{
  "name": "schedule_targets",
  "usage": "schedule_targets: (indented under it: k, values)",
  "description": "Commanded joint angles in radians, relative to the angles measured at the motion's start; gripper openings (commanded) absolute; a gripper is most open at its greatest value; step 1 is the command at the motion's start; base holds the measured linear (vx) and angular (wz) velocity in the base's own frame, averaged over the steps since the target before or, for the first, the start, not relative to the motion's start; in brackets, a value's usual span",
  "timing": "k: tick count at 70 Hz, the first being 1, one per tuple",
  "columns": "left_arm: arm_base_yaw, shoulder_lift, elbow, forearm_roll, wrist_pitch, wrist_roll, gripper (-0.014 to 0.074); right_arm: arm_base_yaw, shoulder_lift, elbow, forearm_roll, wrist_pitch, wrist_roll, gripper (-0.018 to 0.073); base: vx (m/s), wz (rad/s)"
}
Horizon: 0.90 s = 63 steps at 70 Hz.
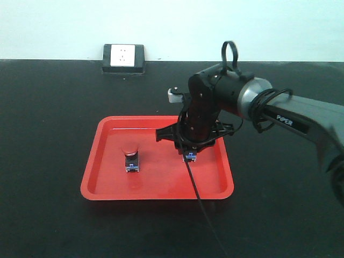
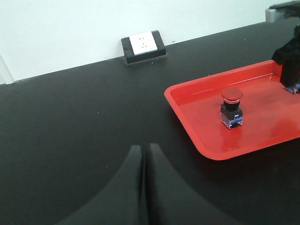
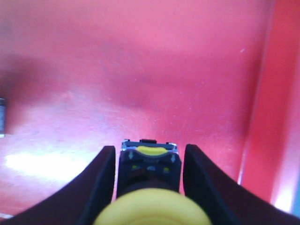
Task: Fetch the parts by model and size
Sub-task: 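Lower the right gripper with the yellow-capped switch into the tray, then open the right gripper beside the red switch to release yellow switch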
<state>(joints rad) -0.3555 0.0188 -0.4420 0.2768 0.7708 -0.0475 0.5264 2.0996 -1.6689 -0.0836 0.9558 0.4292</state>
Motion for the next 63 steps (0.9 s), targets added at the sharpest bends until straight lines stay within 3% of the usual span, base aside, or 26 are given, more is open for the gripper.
schedule_targets:
  k: [1,38,50,63]
  values:
    - [-0.001,0.014,-0.021,0.011,-0.058,0.0,-0.0006,-0.008,-0.033,-0.03,-0.014,-0.041,-0.003,-0.0002,0.0,0.0]
    - [-0.001,0.014,-0.021,0.011,-0.058,0.0,-0.0006,-0.008,0.019,-0.03,-0.015,-0.074,-0.012,0.0036,0.0,0.0]
    - [-0.001,0.014,-0.021,0.011,-0.057,0.0,-0.0006,-0.008,0.019,-0.03,-0.01,-0.074,-0.033,0.0168,0.0,0.0]
    - [-0.001,0.014,-0.021,0.011,-0.054,0.0,-0.0006,-0.008,0.019,-0.03,-0.003,-0.077,-0.033,0.0431,0.0,0.0]
